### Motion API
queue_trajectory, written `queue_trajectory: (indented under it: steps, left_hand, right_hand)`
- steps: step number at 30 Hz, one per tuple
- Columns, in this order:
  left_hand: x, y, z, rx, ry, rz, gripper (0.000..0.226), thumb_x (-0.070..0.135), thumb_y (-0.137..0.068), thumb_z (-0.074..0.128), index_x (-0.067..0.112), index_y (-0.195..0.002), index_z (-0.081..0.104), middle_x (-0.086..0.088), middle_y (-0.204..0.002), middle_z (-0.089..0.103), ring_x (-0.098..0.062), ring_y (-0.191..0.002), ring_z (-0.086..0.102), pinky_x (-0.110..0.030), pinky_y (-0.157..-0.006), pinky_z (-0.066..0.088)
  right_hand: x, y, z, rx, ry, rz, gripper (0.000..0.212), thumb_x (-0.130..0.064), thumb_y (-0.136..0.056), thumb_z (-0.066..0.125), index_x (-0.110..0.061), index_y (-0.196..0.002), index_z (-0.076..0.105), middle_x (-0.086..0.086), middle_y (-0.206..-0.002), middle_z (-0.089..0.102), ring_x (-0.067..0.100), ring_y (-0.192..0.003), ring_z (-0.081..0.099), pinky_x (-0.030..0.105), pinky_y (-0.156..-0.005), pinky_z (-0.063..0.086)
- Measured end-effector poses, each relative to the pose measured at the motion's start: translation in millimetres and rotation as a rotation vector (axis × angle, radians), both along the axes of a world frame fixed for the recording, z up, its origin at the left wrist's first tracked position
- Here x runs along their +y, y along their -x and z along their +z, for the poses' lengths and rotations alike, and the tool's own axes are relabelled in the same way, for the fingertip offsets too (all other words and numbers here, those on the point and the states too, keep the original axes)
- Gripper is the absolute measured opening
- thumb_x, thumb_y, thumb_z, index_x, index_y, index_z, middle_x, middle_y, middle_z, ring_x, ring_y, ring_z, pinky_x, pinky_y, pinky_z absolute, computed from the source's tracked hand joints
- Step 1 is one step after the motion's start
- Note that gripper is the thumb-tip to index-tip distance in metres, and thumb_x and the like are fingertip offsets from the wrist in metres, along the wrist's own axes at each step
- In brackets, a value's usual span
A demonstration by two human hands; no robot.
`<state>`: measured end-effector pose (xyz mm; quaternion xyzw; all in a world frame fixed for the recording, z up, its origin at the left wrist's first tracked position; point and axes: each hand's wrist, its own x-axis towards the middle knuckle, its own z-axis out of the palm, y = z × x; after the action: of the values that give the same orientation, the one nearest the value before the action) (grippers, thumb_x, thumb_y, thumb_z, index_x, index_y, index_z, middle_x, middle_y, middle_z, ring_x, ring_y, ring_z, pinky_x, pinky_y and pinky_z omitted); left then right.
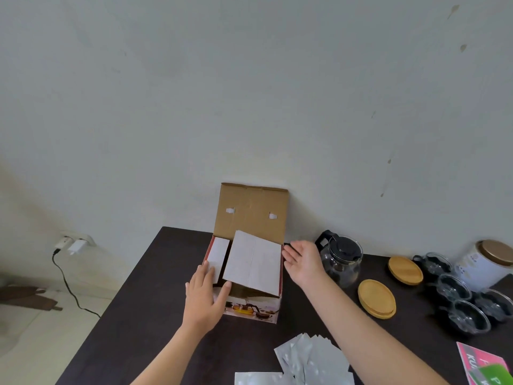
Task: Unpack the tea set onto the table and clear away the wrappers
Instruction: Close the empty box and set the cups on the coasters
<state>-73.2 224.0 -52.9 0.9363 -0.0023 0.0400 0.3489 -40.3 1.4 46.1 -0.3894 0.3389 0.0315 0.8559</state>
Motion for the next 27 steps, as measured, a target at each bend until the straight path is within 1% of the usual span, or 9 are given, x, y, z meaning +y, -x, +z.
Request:
queue_trajectory:
  steps: [4,7,9,13,15,17,19,23,27]
  left_hand:
    - [-1.3,0.7,-10.8,-0.031,-0.051,-0.008,0.082,0.068,-0.084,0.026,0.019,-0.150,0.023,0.007,-0.160,0.007,-0.015,-0.147,-0.001,-0.048,-0.120,0.009]
    - [-2.9,-0.3,-15.8,-0.059,-0.095,-0.008,0.089,0.075,-0.082,0.017,0.019,-0.150,0.021,0.007,-0.160,0.006,-0.014,-0.147,-0.003,-0.045,-0.120,0.003]
    - [-2.4,-1.4,-19.2,-0.069,-0.120,-0.007,0.095,0.080,-0.079,0.007,0.018,-0.150,0.019,0.007,-0.160,0.004,-0.013,-0.147,-0.005,-0.043,-0.119,0.002]
    - [-3.2,-2.2,-21.6,-0.080,-0.157,-0.026,0.099,0.080,-0.079,0.005,0.013,-0.151,0.013,0.002,-0.160,0.000,-0.011,-0.143,-0.015,-0.040,-0.119,0.003]
    - [-3.0,-2.7,-22.6,-0.076,-0.170,-0.040,0.098,0.078,-0.081,0.008,0.010,-0.151,0.007,0.000,-0.160,-0.005,-0.012,-0.142,-0.020,-0.036,-0.118,-0.001]
    - [-1.3,-3.5,-22.7,-0.063,-0.177,-0.060,0.097,0.076,-0.083,0.013,0.008,-0.151,-0.001,0.000,-0.158,-0.012,-0.012,-0.141,-0.025,-0.035,-0.117,-0.004]
    - [0.9,-3.5,-21.9,-0.063,-0.154,-0.099,0.100,0.076,-0.082,0.019,0.006,-0.149,-0.007,-0.001,-0.157,-0.013,-0.015,-0.141,-0.024,-0.037,-0.118,-0.002]
    - [3.8,1.1,-11.6,-0.086,0.022,-0.153,0.116,0.052,-0.077,0.065,0.015,-0.148,-0.018,-0.003,-0.159,-0.008,-0.019,-0.146,-0.011,-0.039,-0.118,0.012]
    - [10.8,3.1,0.1,-0.113,0.254,-0.060,0.129,0.038,-0.063,0.084,0.020,-0.149,-0.011,0.002,-0.155,0.009,-0.014,-0.144,0.015,-0.031,-0.112,0.029]
  right_hand:
    - [4.4,-35.5,18.4,0.021,0.284,0.113,0.034,-0.010,-0.093,0.048,-0.002,-0.126,0.053,0.012,-0.121,0.059,0.025,-0.119,0.053,0.035,-0.105,0.035]
    - [7.5,-54.9,16.7,0.037,0.463,0.234,0.028,-0.017,-0.091,0.055,-0.007,-0.117,0.056,0.004,-0.098,0.059,0.017,-0.083,0.056,0.028,-0.063,0.044]
    - [8.8,-63.7,11.1,0.031,0.559,0.311,0.033,-0.019,-0.088,0.058,-0.006,-0.119,0.055,0.007,-0.109,0.059,0.017,-0.087,0.056,0.027,-0.061,0.040]
    - [11.6,-63.1,5.0,-0.047,0.695,0.378,0.028,-0.013,-0.088,0.057,-0.008,-0.115,0.048,0.002,-0.099,0.055,0.008,-0.079,0.051,0.023,-0.058,0.036]
    - [11.4,-58.3,-0.7,-0.135,0.747,0.429,0.038,-0.012,-0.086,0.060,-0.013,-0.121,0.044,0.002,-0.109,0.060,0.010,-0.091,0.058,0.023,-0.065,0.043]
    - [10.9,-49.2,-7.7,-0.232,0.841,0.512,0.070,-0.020,-0.083,0.067,-0.016,-0.140,0.028,0.001,-0.128,0.056,0.016,-0.117,0.055,0.031,-0.090,0.048]
    - [7.6,-36.3,-15.0,-0.311,0.925,0.645,0.109,-0.036,-0.078,0.075,-0.025,-0.151,-0.005,-0.006,-0.149,0.032,0.013,-0.139,0.030,0.038,-0.114,0.030]
    - [-2.1,-12.0,-32.4,-0.403,1.127,0.887,0.141,-0.052,-0.059,0.083,-0.035,-0.144,-0.029,-0.006,-0.158,0.011,0.015,-0.146,0.014,0.043,-0.119,0.019]
    - [-9.0,3.4,-40.9,-0.462,1.233,0.922,0.137,-0.051,-0.059,0.085,-0.033,-0.148,-0.018,-0.007,-0.155,0.015,0.015,-0.143,0.017,0.047,-0.118,0.019]
